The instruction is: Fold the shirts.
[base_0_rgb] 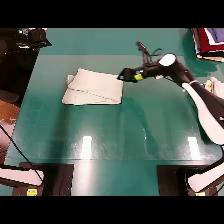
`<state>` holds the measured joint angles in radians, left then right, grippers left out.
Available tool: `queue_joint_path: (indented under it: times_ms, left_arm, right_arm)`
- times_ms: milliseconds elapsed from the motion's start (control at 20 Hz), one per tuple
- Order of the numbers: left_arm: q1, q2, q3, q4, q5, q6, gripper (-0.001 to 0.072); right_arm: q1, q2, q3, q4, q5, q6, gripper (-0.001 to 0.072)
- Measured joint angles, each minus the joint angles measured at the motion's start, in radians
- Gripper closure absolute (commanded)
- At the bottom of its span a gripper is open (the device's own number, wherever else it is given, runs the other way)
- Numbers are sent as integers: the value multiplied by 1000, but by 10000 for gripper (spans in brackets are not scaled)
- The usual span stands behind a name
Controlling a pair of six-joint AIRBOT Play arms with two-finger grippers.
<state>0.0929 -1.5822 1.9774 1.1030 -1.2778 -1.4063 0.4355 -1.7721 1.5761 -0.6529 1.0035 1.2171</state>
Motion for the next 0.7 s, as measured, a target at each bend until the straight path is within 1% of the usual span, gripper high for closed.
queue_joint_path:
  times_ms: [50,200,350,450,600,650,700]
  left_arm:
    - [0,0,0,0,-2,0,679]
    - [0,0,0,0,-8,0,679]
    - [0,0,-11,0,-10,0,679]
    - [0,0,-31,0,-9,0,679]
    - [0,0,-65,0,-7,0,679]
    - [0,0,-73,-1,-7,0,679]
    - [0,0,-80,-2,-7,0,679]
  right_arm:
    - [-23,10,-47,0,6,11,8]
    - [-56,27,-162,39,-18,28,10]
    - [-58,14,-217,86,-63,35,11]
    - [-44,-26,-208,113,-75,38,12]
    - [-6,-108,-127,166,-77,40,15]
    - [10,-140,-91,183,-78,40,53]
    - [24,-171,-57,202,-78,40,140]
